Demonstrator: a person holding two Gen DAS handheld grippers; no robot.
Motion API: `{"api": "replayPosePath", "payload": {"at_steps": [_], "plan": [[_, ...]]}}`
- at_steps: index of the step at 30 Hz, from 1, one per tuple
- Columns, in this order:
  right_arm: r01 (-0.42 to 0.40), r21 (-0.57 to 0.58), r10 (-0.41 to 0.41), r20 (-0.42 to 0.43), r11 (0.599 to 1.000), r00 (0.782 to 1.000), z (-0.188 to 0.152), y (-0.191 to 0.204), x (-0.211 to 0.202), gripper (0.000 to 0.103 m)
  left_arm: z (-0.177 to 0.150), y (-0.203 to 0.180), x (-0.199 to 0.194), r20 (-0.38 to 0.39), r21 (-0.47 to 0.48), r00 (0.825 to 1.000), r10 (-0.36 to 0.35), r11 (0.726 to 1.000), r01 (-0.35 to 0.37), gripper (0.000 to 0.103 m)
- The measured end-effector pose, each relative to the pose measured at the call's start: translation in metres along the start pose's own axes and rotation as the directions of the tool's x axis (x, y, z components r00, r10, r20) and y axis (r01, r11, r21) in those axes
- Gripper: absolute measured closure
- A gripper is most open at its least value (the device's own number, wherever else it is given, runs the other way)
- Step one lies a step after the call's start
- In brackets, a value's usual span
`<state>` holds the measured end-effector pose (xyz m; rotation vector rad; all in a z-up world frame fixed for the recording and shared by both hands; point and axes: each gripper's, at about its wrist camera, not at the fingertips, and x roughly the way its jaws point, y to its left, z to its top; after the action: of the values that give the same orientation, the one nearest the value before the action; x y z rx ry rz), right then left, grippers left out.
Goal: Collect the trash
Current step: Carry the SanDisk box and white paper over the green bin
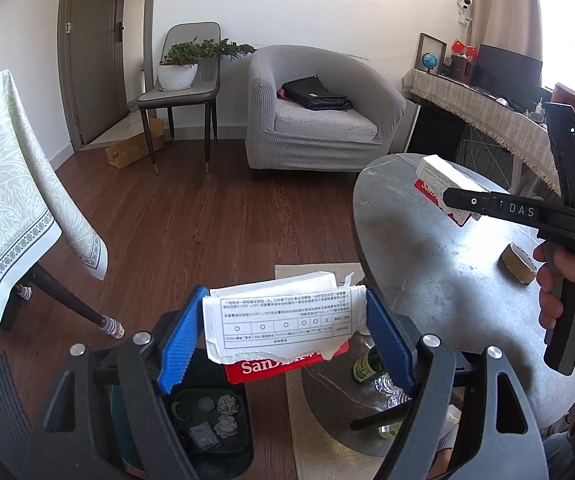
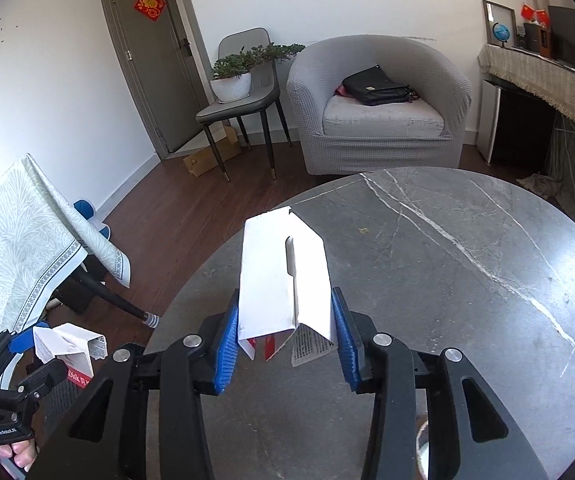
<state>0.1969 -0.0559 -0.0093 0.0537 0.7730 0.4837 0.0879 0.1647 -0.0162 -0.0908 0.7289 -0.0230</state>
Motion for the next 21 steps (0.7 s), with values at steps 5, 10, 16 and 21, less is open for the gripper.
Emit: {"api": "replayPosePath", "payload": {"at_steps": [5,10,16,21], "plan": [[-0.056,-0.051,0.055,-0.01,0.997,0.998,-0.001,0.037,0.009,0.06,-0.012,0.025,0.002,-0.039,-0.005,0.998,0.048,0.999,-0.048,0.023],[-0.098,-0.104,0.095,-0.029,0.99,0.995,-0.007,0.075,0.016,0.06,-0.026,0.049,0.004,-0.081,-0.001,0.992,0.096,0.995,-0.097,0.023],[-0.145,-0.155,0.139,-0.051,0.977,0.989,-0.013,0.119,0.024,0.06,-0.044,0.077,0.01,-0.159,-0.002,0.978,0.138,0.99,-0.14,0.023],[-0.183,-0.195,0.172,-0.071,0.964,0.983,-0.017,0.151,0.03,0.06,-0.057,0.098,0.012,-0.2,-0.013,0.969,0.147,0.988,-0.153,0.023]]}}
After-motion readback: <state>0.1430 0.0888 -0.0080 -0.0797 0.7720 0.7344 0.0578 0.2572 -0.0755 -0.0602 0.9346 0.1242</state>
